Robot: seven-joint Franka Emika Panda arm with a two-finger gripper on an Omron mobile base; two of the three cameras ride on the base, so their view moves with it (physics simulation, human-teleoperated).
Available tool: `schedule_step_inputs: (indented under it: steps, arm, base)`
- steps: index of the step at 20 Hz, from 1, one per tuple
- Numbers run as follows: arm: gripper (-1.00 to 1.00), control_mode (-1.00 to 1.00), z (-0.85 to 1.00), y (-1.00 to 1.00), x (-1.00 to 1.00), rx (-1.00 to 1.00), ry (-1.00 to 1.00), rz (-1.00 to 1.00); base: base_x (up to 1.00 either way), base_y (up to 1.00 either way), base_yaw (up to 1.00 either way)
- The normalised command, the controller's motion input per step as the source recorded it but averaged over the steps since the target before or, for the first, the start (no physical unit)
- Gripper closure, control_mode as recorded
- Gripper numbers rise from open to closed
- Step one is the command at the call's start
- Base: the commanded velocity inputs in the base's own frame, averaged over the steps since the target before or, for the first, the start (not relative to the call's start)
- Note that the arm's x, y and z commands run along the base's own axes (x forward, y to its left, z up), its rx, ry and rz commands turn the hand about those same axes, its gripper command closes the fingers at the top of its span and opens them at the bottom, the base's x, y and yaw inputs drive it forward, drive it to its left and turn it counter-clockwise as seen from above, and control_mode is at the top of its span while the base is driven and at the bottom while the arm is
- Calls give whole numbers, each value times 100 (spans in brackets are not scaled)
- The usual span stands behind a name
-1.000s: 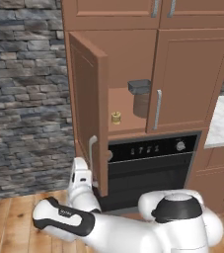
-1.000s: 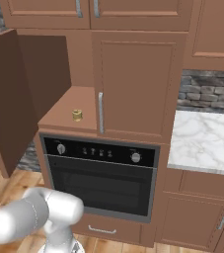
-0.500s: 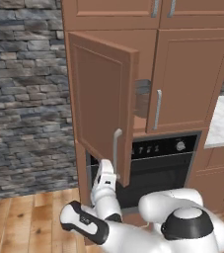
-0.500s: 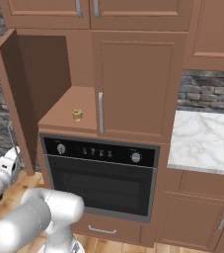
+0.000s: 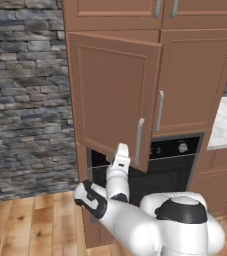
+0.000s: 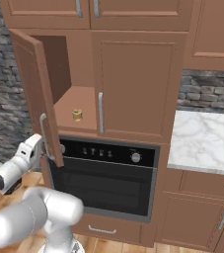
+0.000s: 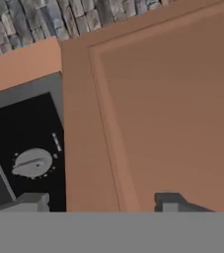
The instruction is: Pick the candle and jar from the dining table and place them in the open cabinet. Close the cabinet after placing the objects.
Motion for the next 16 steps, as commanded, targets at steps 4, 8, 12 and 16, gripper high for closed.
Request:
schedule_step_inputs:
  steps: [4, 8, 12, 16]
  arm:
    - [-100, -100, 27, -15, 37, -1, -8, -27]
    - [-100, -100, 16, -16, 33, -1, -9, -26]
    - [-100, -100, 13, -14, 38, -1, -9, -25]
    - [-100, -100, 9, -12, 49, -1, -10, -23]
  base:
    - [0, 0, 0]
    - [0, 0, 0]
    - [0, 0, 0]
    - [0, 0, 0]
